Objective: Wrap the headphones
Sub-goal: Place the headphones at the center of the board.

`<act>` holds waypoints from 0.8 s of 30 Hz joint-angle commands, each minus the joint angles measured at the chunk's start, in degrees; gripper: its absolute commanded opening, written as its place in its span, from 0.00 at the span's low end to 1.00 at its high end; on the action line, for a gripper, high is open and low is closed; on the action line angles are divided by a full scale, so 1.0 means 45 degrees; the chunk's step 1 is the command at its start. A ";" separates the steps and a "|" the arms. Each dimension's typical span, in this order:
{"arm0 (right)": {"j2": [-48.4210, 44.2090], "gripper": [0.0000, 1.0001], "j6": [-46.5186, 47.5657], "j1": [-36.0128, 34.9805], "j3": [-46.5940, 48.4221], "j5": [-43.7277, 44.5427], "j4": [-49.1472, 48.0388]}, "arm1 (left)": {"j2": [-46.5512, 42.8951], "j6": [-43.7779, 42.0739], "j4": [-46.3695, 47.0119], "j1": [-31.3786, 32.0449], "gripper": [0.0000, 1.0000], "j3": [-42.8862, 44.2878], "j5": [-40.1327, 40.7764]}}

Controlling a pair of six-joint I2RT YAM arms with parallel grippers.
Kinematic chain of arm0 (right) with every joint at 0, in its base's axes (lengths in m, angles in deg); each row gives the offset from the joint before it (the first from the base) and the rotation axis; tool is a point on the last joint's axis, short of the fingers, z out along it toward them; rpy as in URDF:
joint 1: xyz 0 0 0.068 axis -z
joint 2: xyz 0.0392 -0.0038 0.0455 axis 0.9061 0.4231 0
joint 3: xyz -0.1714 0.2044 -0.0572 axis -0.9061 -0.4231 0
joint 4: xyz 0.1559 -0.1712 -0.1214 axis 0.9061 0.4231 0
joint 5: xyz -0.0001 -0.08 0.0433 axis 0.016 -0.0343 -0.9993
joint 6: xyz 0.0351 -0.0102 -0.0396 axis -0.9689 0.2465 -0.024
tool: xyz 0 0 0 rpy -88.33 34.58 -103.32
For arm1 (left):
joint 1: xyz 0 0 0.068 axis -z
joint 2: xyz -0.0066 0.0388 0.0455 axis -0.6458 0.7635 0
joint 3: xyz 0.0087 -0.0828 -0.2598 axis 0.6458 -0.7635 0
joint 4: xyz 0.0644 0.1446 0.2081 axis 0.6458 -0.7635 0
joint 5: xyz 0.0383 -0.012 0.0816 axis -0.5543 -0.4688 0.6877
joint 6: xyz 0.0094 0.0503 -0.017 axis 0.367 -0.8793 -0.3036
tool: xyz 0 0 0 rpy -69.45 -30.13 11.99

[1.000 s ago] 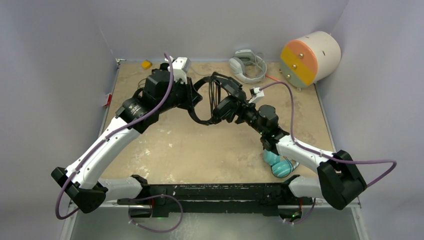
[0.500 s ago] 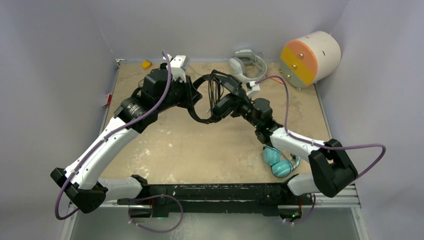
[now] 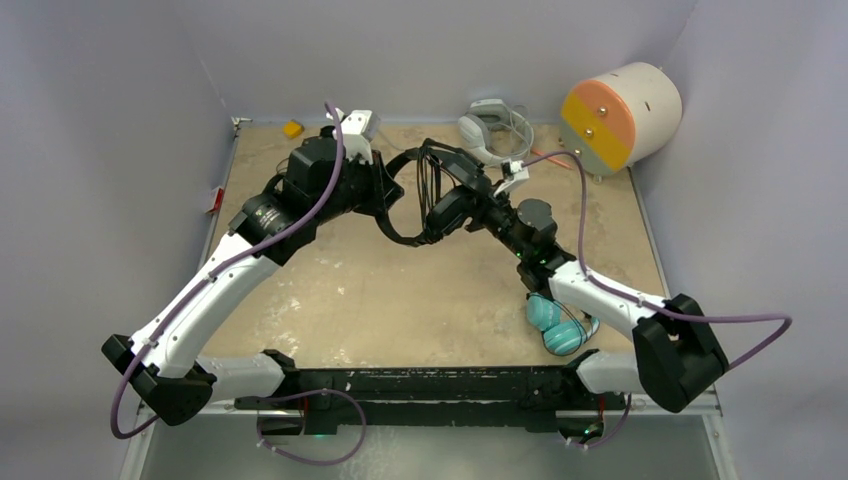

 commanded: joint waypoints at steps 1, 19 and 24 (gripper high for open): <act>0.0101 0.54 0.0110 -0.0114 0.0459 -0.0126 -0.0134 | -0.0189 0.0436 0.0566 -0.0020 0.00 0.0760 0.0002; 0.2158 0.42 -0.0462 -0.0431 0.1739 0.0307 -0.0966 | -0.0170 0.1086 0.0128 -0.0030 0.00 0.0936 0.0531; 0.2292 0.11 -0.0705 -0.0521 0.1723 0.0285 -0.0740 | -0.0151 0.1353 0.0131 -0.0035 0.00 0.0878 0.1089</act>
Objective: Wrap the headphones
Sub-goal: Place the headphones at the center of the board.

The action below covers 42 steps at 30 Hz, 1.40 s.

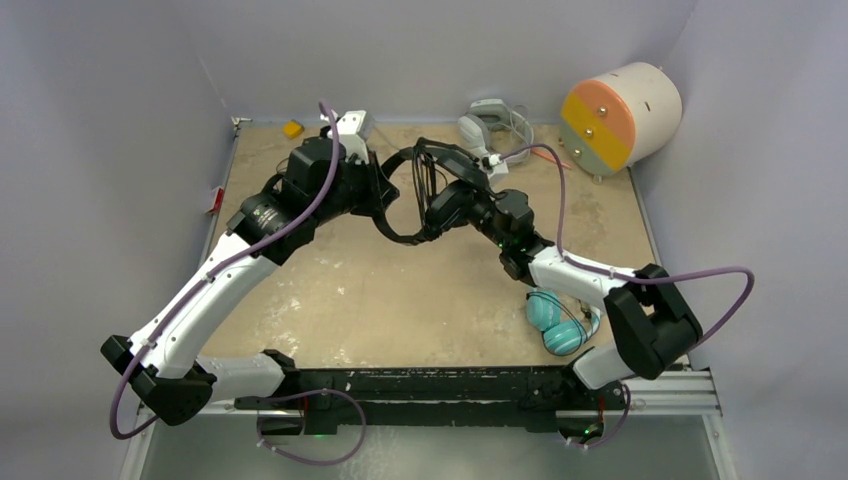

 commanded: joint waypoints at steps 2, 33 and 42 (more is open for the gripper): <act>-0.0141 0.00 -0.0317 -0.0252 0.0278 0.0156 -0.0368 | -0.0013 0.1172 0.0710 -0.0071 0.00 0.0678 0.0927; -0.1688 0.00 -0.0860 -0.2862 -0.0375 -0.4352 0.6701 | 0.0768 0.5513 0.4945 -0.2321 0.00 -0.7720 0.4164; -0.0793 0.06 -0.2005 -0.3148 -0.0093 -0.4767 0.4811 | 0.1301 0.4269 0.7197 -0.1929 0.00 -0.9872 0.3929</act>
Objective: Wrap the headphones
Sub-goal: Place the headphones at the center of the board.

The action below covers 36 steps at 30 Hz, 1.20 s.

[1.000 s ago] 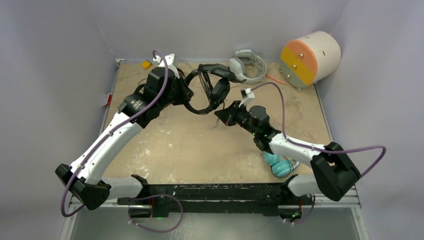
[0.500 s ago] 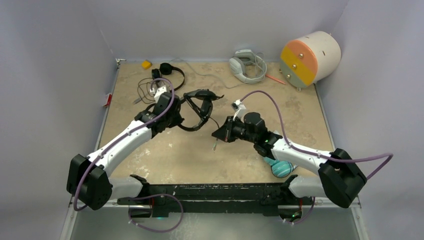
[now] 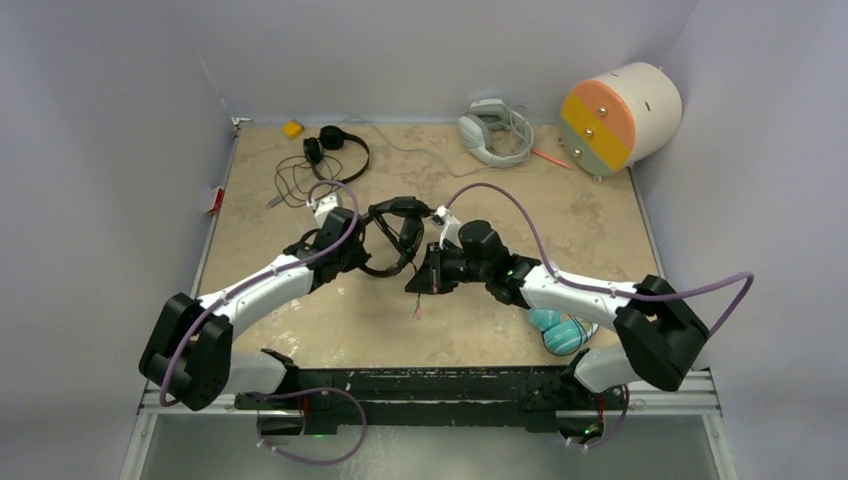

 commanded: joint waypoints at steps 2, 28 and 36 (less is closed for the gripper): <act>0.0565 0.08 -0.1285 -0.0253 0.0300 -0.1104 -0.2462 | 0.0435 -0.0570 0.2612 0.0496 0.00 -0.0974 0.0970; 0.3734 0.23 -0.2201 0.0040 0.2209 -0.0146 -0.3334 | 0.2517 -0.0989 0.2347 0.2112 0.00 -0.0557 0.0090; 0.3913 0.32 -0.2259 0.0147 0.2120 0.0264 -0.3604 | 0.2399 -0.0843 0.2288 0.2114 0.00 -0.0564 -0.0076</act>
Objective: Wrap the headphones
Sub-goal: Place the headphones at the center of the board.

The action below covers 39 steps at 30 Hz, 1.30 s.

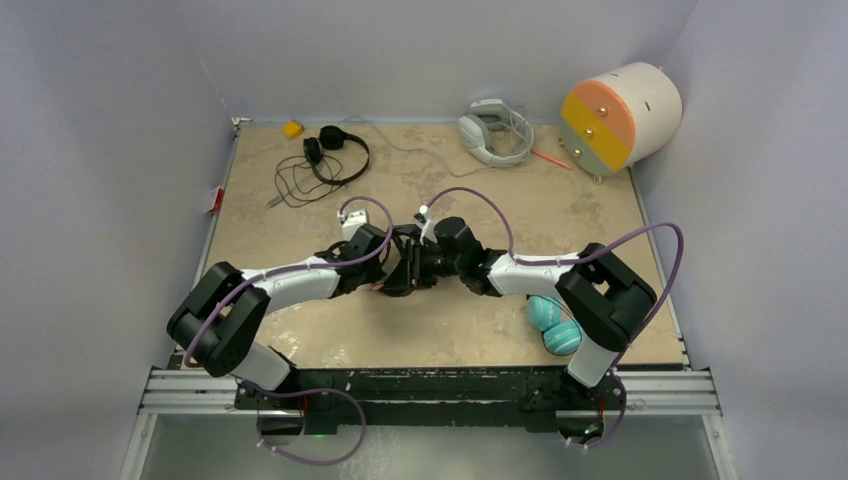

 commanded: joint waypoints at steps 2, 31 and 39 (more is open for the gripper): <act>0.0033 0.34 -0.0040 0.0166 0.0879 0.0782 -0.1697 | -0.0183 0.0167 0.0212 0.0417 0.00 0.0315 -0.1077; -0.6082 0.42 0.3229 -0.1127 -0.1721 0.6420 0.3998 | 0.0167 0.0166 -0.0480 0.0417 0.00 0.1037 -0.0233; -0.5497 0.38 0.1635 -0.2125 -0.2032 1.0422 0.4787 | 0.0152 0.0396 -0.0406 0.0427 0.00 0.1139 0.0342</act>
